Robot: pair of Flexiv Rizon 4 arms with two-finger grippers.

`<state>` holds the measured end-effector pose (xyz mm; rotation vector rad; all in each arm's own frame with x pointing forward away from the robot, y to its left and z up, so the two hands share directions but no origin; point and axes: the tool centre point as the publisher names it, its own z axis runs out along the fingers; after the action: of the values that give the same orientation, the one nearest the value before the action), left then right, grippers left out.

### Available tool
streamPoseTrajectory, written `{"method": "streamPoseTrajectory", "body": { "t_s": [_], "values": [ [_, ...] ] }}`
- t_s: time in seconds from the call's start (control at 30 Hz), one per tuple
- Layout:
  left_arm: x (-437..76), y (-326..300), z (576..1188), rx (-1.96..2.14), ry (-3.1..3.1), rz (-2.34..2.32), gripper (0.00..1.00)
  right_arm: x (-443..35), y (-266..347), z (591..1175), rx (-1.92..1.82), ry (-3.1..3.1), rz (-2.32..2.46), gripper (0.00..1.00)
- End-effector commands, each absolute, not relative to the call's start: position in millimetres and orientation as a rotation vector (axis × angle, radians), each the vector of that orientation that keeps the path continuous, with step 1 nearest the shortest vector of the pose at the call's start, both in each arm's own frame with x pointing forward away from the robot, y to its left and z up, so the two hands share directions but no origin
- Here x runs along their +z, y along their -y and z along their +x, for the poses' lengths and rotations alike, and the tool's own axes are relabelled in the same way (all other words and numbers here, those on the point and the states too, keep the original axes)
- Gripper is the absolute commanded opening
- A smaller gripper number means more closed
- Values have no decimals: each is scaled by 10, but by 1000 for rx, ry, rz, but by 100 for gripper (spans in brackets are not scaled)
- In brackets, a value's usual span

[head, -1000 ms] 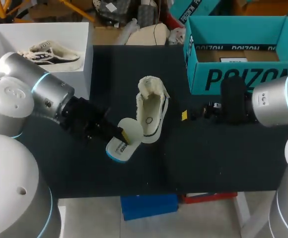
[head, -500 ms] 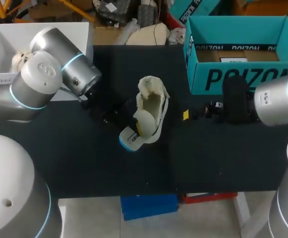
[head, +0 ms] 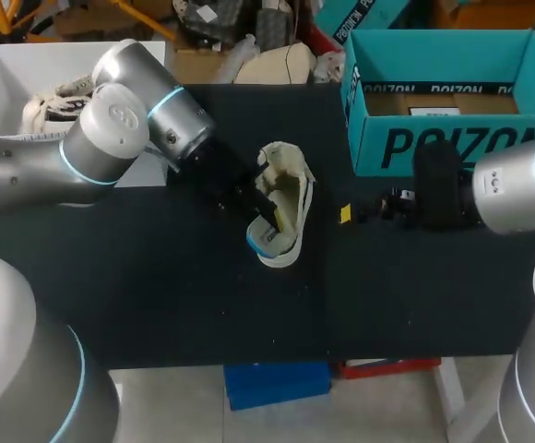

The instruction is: Take the shoe out of the shoebox, open the shoe tongue, remove and reinsert the insole, then place the shoe into the shoebox

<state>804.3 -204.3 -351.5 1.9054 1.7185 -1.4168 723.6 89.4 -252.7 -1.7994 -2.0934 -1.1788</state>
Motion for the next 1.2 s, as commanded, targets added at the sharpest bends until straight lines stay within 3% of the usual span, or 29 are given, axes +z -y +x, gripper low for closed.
{"method": "streamPoseTrajectory", "body": {
  "t_s": [0.03,0.8,0.83,0.87,0.9,1.0,1.2],
  "values": [
    [-3734,2211,8256,-1483,-1701,1926,0,-2527,-906,7231,-1177,2094,-1804,100],
    [-3853,2183,8497,-1126,-1930,1853,0,-2527,-906,7231,-1177,2094,-1804,100],
    [-3844,2173,8489,-1122,-1929,1855,14,-2527,-906,7231,-1177,2094,-1804,100],
    [-3812,2163,8471,-1131,-1928,1847,44,-2527,-906,7231,-1177,2094,-1804,100],
    [-3774,2154,8450,-1143,-1925,1845,65,-2527,-906,7231,-1177,2094,-1804,100],
    [-3612,2114,8390,-1150,-1904,1841,72,-2527,-906,7231,-1177,2094,-1804,100],
    [-3440,2036,8231,-1158,-1891,1865,58,-2527,-906,7231,-1177,2094,-1804,100]
  ]
}}
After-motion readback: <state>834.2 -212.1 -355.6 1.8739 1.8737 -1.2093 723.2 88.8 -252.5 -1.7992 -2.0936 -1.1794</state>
